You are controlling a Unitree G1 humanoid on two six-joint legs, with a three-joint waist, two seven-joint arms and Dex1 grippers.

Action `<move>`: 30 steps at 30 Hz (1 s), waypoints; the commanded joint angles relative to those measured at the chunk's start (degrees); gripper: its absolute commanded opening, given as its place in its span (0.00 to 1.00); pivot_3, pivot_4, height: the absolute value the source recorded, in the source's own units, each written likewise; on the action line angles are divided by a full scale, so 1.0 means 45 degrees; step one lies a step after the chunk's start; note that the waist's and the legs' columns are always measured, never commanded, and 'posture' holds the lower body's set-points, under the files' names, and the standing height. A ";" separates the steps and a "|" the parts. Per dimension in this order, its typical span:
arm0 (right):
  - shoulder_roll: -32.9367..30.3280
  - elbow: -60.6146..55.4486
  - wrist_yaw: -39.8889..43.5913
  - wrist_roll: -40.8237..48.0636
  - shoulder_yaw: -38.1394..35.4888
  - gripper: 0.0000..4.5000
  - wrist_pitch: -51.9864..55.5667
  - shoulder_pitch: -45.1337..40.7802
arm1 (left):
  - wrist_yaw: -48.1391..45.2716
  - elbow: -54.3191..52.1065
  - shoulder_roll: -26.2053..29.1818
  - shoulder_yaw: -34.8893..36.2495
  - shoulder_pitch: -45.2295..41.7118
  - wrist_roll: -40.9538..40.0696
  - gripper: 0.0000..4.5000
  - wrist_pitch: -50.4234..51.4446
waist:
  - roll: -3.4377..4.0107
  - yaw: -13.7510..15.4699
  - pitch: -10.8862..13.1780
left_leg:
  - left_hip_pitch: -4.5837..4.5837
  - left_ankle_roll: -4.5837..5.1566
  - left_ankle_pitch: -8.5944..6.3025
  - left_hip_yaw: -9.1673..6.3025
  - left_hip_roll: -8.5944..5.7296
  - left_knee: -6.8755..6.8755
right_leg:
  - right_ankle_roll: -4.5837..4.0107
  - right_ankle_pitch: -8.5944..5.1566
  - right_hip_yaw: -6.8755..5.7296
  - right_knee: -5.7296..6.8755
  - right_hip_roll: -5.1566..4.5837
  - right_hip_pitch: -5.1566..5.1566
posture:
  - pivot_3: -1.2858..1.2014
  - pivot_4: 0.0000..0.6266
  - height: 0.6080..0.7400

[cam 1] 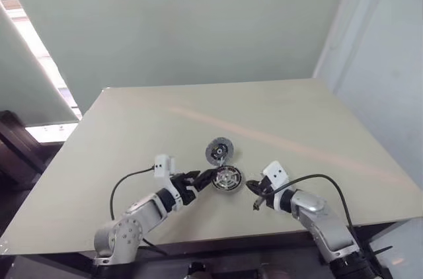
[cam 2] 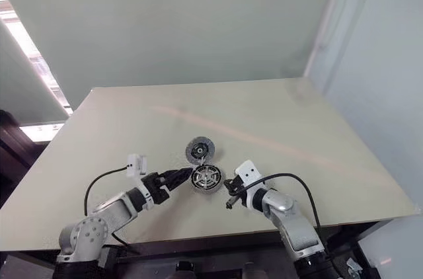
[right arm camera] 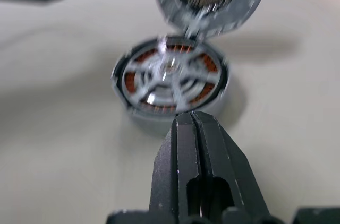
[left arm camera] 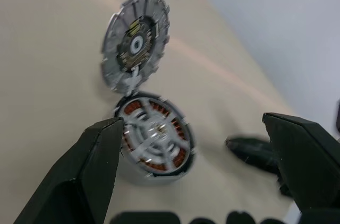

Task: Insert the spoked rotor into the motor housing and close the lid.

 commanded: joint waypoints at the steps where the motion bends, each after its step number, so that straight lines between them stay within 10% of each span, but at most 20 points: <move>1: 0.0813 -0.0089 -0.0634 0.0491 -0.0649 0.00 -0.0554 -0.0710 | -0.1071 0.0206 0.0239 -0.0118 0.0191 0.1330 1.00 -0.2459 | 0.0003 -0.0004 0.0001 | 0.0003 0.0000 0.0000 0.0003 0.0002 0.0000 | 0.0000 0.0000 0.0004 0.0002 0.0001 -0.0002 | 0.52 0.00 1.00; 19: 0.2852 0.6490 -0.1131 -0.1164 0.0417 0.00 -0.2391 -0.3172 | -0.1224 0.0944 -0.0767 0.1292 0.0500 0.1289 1.00 -0.4877 | 0.0005 -0.0008 -0.0004 | 0.0012 0.0005 0.0003 -0.0004 -0.0007 -0.0006 | 0.0026 0.0019 0.0005 0.0008 0.0000 0.0000 | 0.52 0.00 1.00; 27: 0.2581 0.4229 -0.0161 -0.0352 0.0233 0.00 -0.1711 -0.2945 | -0.1396 0.1171 -0.0658 0.1273 0.0593 0.1358 1.00 -0.4868 | 0.0007 -0.0005 -0.0004 | 0.0014 0.0006 0.0004 -0.0006 -0.0004 0.0003 | 0.0028 0.0020 0.0005 0.0014 0.0004 0.0002 | 0.52 0.00 1.00; 30: 0.1705 0.2504 0.0667 -0.0603 0.0981 0.14 -0.0704 -0.2622 | -0.1550 0.1363 -0.0442 0.1243 0.0711 0.1488 1.00 -0.4800 | 0.0008 -0.0005 -0.0004 | 0.0009 0.0007 0.0002 -0.0008 -0.0006 -0.0002 | 0.0030 0.0021 0.0005 0.0010 0.0003 -0.0005 | 0.52 0.00 1.00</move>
